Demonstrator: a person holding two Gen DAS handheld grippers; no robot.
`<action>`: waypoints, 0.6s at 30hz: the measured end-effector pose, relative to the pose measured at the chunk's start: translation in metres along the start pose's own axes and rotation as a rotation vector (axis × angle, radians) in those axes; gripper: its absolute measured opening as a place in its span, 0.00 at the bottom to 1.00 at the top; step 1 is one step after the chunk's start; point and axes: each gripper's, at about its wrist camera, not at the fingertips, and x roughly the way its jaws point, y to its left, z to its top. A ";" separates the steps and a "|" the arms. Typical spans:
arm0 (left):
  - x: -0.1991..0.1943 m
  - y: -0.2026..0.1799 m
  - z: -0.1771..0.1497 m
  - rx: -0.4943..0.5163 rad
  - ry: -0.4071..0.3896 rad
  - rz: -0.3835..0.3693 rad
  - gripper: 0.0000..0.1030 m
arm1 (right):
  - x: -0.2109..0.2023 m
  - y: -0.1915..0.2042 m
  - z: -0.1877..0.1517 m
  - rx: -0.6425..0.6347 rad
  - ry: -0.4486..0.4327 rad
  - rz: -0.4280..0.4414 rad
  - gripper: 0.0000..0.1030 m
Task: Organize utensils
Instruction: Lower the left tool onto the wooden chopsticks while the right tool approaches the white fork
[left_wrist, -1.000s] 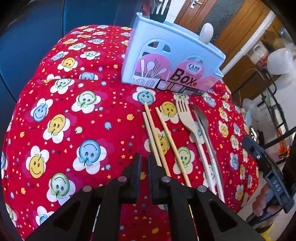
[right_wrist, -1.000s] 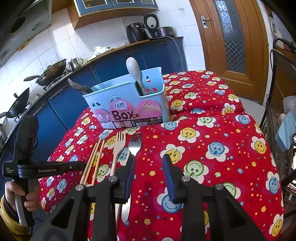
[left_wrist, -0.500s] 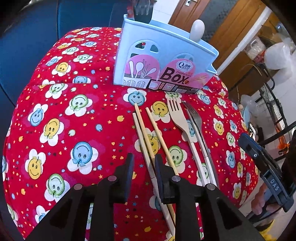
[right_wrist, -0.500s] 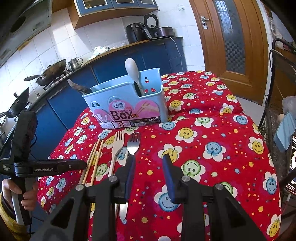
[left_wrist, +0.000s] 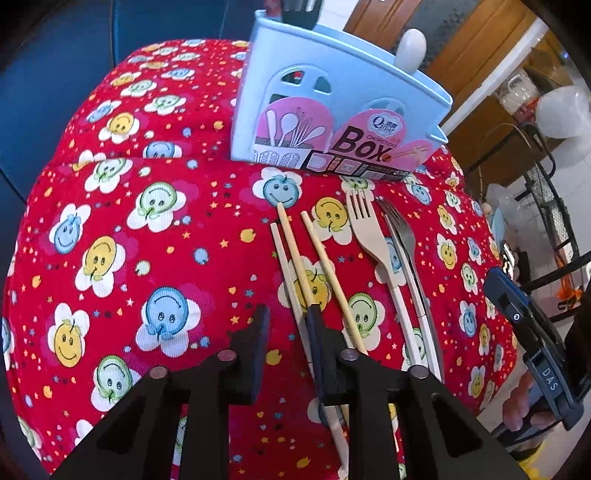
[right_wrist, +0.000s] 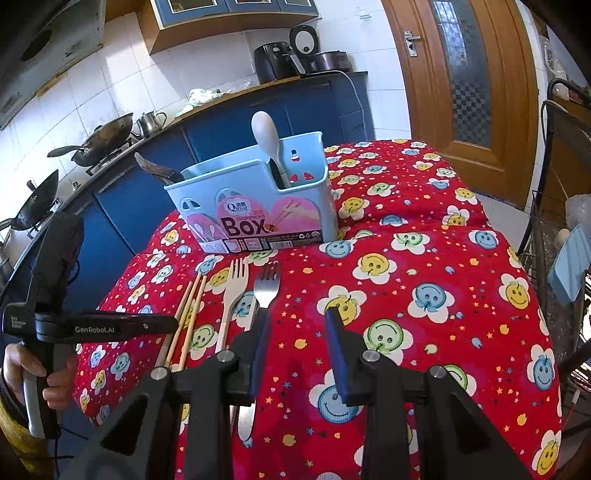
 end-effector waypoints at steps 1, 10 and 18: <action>-0.001 0.002 -0.001 -0.003 0.001 -0.009 0.16 | 0.000 0.000 0.000 -0.002 -0.001 -0.001 0.32; 0.004 -0.002 0.001 0.031 0.055 -0.009 0.19 | 0.012 0.012 0.008 -0.073 0.088 0.013 0.35; 0.006 -0.011 0.005 0.094 0.046 0.043 0.09 | 0.035 0.023 0.024 -0.137 0.251 0.008 0.35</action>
